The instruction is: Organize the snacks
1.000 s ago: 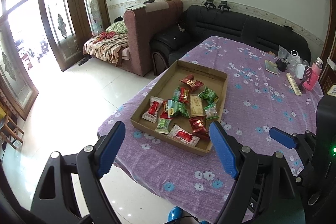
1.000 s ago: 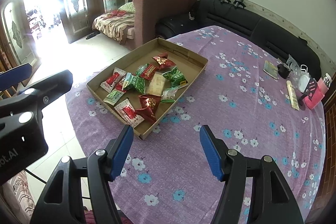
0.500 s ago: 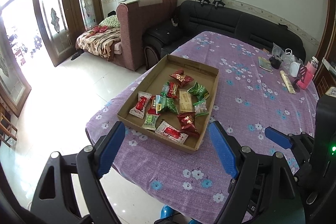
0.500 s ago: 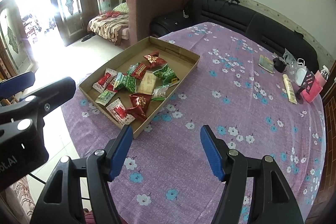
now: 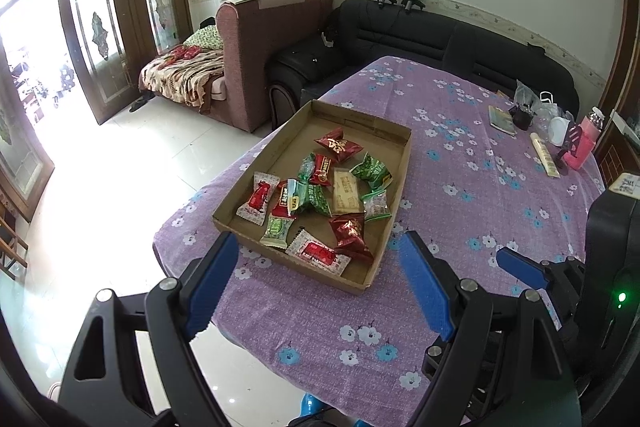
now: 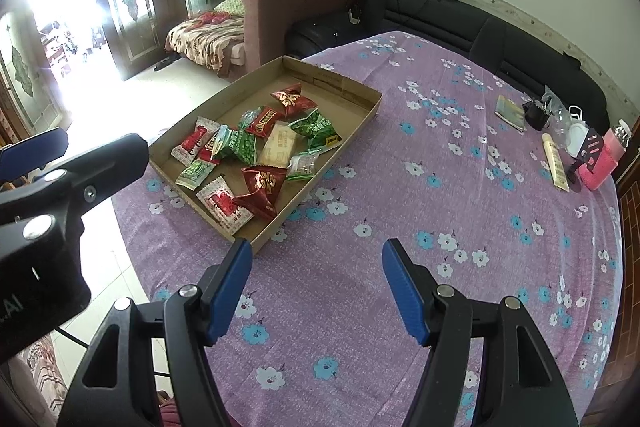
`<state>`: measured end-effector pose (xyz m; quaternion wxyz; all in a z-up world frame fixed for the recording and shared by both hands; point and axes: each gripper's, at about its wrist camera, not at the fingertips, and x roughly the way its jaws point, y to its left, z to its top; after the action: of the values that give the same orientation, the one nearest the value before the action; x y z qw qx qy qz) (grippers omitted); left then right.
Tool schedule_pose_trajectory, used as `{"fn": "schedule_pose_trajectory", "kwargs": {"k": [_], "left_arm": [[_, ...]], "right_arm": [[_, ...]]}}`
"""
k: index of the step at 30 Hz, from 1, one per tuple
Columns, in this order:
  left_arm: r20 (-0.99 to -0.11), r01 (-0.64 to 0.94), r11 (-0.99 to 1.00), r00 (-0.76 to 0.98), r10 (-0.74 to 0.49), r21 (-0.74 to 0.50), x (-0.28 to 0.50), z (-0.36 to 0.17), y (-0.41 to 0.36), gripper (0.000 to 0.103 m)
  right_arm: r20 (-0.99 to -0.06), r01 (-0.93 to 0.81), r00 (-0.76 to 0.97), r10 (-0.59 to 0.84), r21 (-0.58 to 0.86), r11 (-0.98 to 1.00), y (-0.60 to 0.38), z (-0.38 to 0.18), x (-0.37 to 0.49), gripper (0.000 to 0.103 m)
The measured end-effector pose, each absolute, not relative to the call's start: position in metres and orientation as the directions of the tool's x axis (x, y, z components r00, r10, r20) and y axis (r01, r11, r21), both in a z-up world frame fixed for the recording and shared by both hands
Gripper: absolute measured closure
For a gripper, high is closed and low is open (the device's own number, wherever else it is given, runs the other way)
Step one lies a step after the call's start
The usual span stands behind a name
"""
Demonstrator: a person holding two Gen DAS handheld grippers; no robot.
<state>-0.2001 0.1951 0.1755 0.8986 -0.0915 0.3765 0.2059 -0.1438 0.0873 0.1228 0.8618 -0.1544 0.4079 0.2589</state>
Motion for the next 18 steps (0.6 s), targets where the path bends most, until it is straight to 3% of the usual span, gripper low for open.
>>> {"fn": "schedule_pose_trajectory", "kwargs": {"k": [18], "left_arm": [[-0.682,-0.448,0.894,0.66,0.314,-0.021,-0.206,0.1833,0.1999,0.02]], "right_arm": [[-0.772,-0.57,0.546,0.325,-0.058,0.82,0.0931,0.1233,-0.1472,0.035]]}}
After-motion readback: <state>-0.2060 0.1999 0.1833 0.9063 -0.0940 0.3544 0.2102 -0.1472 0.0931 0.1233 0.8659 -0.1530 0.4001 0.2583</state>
